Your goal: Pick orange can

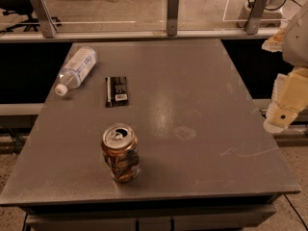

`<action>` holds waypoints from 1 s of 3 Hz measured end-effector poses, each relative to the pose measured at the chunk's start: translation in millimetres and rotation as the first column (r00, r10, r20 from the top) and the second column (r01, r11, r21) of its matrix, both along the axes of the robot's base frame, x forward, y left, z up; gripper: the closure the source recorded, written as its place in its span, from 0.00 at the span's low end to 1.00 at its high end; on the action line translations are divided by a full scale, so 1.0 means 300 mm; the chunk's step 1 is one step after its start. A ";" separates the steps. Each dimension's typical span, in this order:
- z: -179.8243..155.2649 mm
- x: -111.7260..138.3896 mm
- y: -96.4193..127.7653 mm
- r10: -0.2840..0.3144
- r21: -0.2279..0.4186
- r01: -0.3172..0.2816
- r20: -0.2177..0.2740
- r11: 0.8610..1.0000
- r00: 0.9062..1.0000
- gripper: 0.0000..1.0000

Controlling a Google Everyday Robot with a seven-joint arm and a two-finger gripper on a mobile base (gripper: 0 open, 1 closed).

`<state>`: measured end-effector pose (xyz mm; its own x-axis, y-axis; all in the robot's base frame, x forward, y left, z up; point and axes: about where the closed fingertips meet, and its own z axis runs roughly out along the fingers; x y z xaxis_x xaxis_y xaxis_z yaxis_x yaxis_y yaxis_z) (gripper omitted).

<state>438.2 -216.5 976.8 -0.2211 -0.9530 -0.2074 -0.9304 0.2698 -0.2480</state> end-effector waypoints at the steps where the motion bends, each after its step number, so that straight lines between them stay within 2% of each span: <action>1: 0.000 0.000 0.000 0.000 0.000 0.000 0.000 1.000 1.000 0.00; 2: -0.018 0.018 0.112 0.089 -0.002 -0.089 -0.031 0.996 0.996 0.00; 3: -0.071 0.049 0.325 0.233 -0.008 -0.234 -0.083 0.972 0.969 0.00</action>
Offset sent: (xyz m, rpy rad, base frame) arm 0.0116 0.0842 -0.0192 -0.0103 0.1074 0.2334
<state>453.0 -119.0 955.6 -0.0075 -0.9836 -0.1801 -0.9843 0.0390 -0.1719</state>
